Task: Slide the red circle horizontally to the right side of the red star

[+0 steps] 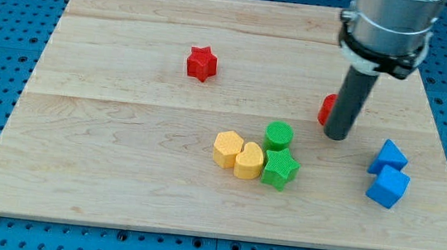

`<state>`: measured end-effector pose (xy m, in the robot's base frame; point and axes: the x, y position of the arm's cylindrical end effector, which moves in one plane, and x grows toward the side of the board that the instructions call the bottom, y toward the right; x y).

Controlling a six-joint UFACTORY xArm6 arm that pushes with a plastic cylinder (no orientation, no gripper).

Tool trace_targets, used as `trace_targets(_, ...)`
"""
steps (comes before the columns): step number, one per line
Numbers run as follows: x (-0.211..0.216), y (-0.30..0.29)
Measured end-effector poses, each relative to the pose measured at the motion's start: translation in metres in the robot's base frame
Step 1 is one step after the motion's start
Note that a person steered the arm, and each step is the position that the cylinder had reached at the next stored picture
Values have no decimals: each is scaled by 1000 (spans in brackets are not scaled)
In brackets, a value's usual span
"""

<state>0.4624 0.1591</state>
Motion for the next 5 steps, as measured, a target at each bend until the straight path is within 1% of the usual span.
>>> trace_targets(1, -10, -11)
trace_targets(2, -72, -88)
trace_targets(3, -40, -43)
trace_targets(4, 7, -34)
trace_targets(5, -29, 18)
